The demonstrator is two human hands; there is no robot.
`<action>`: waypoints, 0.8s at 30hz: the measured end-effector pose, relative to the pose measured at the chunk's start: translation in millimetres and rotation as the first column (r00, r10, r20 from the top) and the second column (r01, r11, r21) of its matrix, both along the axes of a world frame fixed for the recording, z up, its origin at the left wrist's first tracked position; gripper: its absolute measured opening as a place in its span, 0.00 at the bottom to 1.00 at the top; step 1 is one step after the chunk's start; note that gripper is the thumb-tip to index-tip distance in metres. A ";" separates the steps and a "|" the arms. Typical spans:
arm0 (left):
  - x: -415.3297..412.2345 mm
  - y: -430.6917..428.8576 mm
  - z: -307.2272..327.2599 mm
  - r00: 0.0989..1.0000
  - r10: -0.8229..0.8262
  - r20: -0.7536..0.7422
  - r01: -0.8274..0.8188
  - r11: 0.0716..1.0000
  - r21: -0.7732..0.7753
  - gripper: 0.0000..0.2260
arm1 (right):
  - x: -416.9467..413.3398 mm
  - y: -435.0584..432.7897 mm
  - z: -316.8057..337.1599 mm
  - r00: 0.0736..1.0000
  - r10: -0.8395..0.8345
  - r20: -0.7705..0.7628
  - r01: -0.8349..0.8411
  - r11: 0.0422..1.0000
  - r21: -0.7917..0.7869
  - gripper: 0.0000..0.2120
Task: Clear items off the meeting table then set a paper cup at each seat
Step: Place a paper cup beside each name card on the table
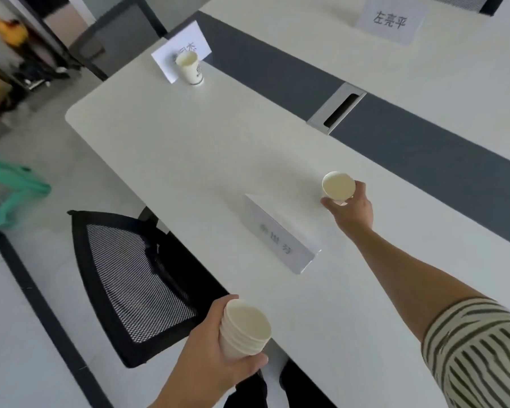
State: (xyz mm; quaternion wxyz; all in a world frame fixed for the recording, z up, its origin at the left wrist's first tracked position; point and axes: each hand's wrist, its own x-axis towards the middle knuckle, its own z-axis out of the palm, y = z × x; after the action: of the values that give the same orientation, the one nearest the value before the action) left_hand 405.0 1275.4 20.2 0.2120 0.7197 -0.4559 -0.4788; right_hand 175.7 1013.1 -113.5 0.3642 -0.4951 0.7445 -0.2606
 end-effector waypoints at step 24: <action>37.6 -8.3 31.4 0.911 -0.407 -0.067 0.388 0.901 -0.196 0.31 | -8.1 181.5 88.9 0.978 -0.046 0.201 0.001 0.976 0.218 0.18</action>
State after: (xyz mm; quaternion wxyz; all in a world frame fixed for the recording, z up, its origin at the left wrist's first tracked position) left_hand 442.6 1267.1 51.6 0.1974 0.5631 -0.6222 -0.5067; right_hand 167.6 1194.6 -24.6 0.4877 -0.4139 0.7328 -0.2320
